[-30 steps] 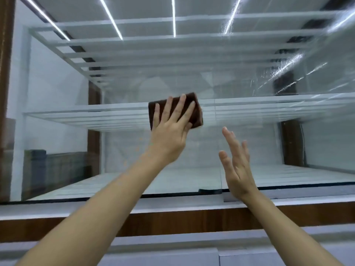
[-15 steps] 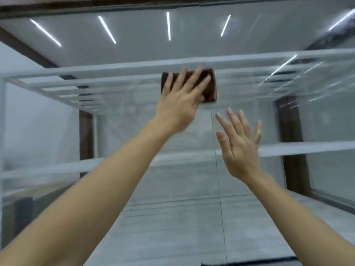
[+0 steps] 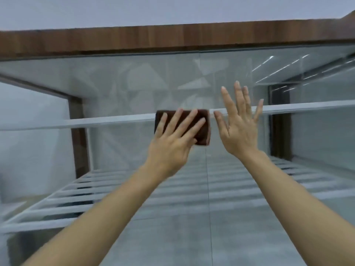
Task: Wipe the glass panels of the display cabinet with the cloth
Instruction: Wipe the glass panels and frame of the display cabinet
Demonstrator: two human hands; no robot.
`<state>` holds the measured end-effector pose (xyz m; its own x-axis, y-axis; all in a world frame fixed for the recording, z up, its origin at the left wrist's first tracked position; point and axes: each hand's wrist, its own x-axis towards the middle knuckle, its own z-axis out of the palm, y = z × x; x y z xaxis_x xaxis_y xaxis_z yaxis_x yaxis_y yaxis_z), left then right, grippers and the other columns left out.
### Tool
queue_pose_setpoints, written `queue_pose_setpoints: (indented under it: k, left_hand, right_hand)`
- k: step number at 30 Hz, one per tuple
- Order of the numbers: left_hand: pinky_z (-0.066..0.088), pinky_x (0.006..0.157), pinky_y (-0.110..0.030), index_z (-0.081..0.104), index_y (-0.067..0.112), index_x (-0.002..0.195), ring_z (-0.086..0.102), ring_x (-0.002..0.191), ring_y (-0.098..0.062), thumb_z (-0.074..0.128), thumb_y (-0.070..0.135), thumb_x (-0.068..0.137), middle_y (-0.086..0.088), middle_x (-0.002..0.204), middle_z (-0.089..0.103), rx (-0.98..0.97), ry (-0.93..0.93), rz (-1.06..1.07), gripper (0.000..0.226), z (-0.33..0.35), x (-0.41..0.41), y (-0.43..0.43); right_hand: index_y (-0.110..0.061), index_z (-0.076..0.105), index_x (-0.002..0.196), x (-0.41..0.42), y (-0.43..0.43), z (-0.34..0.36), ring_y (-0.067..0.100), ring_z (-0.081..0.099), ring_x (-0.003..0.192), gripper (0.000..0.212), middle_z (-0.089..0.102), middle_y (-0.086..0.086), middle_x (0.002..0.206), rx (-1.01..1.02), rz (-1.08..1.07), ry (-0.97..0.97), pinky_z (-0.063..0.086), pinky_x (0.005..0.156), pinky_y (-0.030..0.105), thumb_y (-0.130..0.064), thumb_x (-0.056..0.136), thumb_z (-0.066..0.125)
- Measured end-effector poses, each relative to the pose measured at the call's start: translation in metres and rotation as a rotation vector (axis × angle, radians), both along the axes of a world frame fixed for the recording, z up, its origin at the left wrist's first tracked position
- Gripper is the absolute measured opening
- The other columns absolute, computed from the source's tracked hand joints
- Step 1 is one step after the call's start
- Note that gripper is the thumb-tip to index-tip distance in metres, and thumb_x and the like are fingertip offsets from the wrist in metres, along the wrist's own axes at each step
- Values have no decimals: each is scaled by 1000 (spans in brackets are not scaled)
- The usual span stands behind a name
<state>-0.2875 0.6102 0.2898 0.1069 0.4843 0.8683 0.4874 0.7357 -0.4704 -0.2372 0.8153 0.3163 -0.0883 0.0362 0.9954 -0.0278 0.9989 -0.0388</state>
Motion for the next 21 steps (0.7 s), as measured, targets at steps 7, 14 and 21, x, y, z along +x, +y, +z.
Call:
queue_pose_setpoints:
  k: [7,14,21]
  left_hand:
    - [9,124,-55,30,24,157,15,154,-30,39,34,106,-2,165,23,237,-106,-4,53,68,6,24]
    - [9,124,-49,32,29,156,17,154,-25,39,36,106,3,165,24,-72,-49,27,51,54,9,17]
    - [5,125,-50,24,18,159,11,154,-31,34,34,109,-5,167,17,350,-220,48,54,88,37,128]
  right_hand:
    - [-21,10,160,-4,35,16,21,4,156,68,5,4,169,-22,-126,-124,-4,119,65,-57,103,21]
    - [-20,10,160,5,38,18,21,6,155,69,3,1,168,27,-129,-197,-2,120,62,-59,103,18]
    - [-23,30,156,35,82,26,19,17,154,63,22,1,165,75,35,-203,7,121,55,-56,103,25]
